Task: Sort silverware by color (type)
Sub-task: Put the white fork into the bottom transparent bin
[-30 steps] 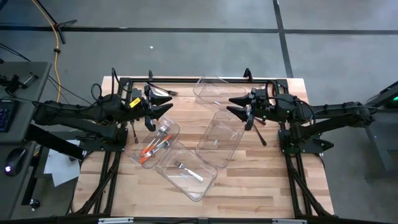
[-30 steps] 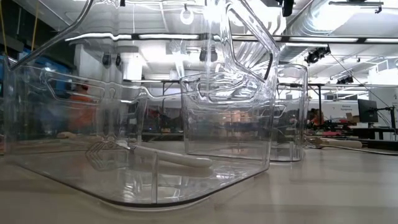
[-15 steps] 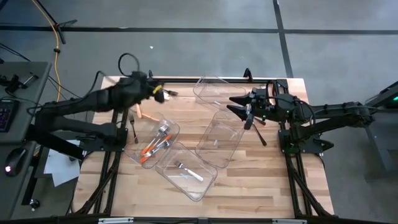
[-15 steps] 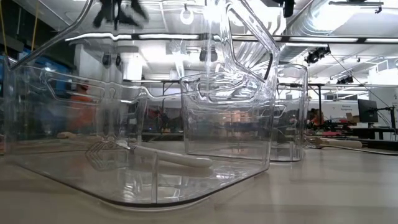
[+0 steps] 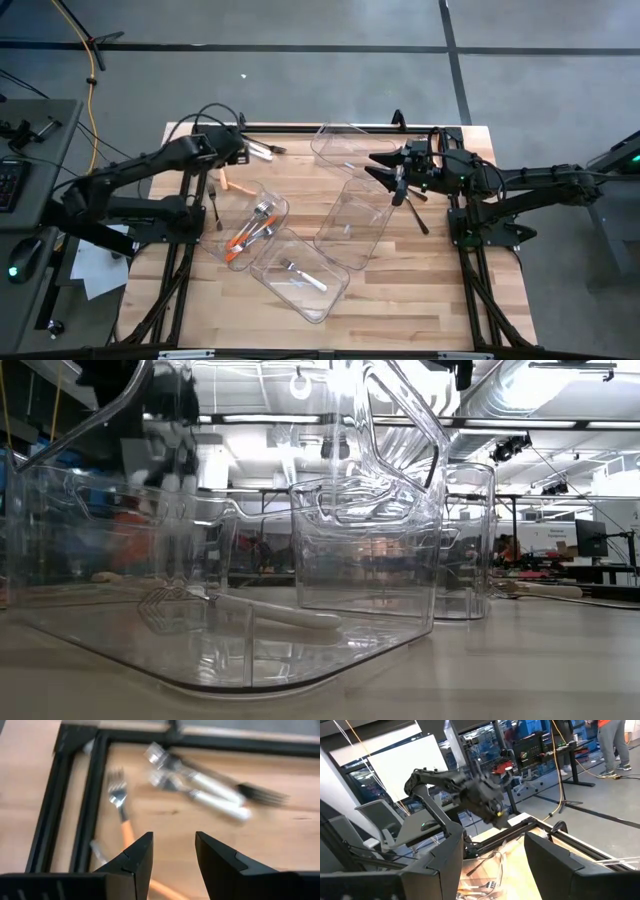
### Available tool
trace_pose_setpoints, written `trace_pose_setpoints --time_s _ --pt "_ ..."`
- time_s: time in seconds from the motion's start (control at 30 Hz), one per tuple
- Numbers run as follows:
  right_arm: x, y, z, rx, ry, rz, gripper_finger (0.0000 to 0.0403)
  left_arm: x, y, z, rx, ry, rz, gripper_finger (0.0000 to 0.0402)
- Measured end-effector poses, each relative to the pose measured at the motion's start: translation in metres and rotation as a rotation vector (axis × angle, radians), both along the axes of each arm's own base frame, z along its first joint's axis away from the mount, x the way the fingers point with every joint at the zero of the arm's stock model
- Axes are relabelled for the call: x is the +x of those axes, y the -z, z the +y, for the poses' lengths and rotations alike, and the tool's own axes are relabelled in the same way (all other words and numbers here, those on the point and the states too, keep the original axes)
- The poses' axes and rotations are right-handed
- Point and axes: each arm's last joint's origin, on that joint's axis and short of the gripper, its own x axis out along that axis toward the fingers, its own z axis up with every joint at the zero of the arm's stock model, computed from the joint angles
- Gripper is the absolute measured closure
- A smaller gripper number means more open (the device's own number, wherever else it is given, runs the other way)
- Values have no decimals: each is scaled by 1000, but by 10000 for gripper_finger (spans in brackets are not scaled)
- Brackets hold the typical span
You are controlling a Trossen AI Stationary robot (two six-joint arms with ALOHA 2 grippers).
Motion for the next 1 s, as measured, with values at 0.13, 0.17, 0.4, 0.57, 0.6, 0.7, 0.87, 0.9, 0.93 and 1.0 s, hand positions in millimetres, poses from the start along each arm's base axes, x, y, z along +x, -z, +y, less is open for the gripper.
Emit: trace_pose_setpoints --time_s 0.13,0.17,0.4,0.57,0.6,0.7,0.87,0.9,0.93,1.0 --pt "0 0 0 -4 0 2 208 -7 24 0 -49 -96 23 266" --pt "0 0 0 -5 0 2 208 -8 28 0 -56 -113 20 266" --pt "0 1 -1 -4 6 7 208 11 35 14 3 -11 -129 266" --pt "0 1 -1 0 5 6 208 23 49 38 4 -64 -210 268" --pt "0 1 -1 1 6 6 208 24 55 43 -21 -86 -228 270" --pt "0 1 -1 2 6 8 208 26 72 59 -98 -139 -284 277" --pt "0 1 -1 3 6 8 208 30 90 77 -156 -227 -409 291" --pt "0 1 -1 3 6 8 208 30 92 80 -154 -245 -427 294" --pt "0 1 -1 3 6 8 208 30 93 82 -151 -266 -443 297" --pt "0 1 -1 3 5 9 208 30 94 84 -148 -301 -466 303"
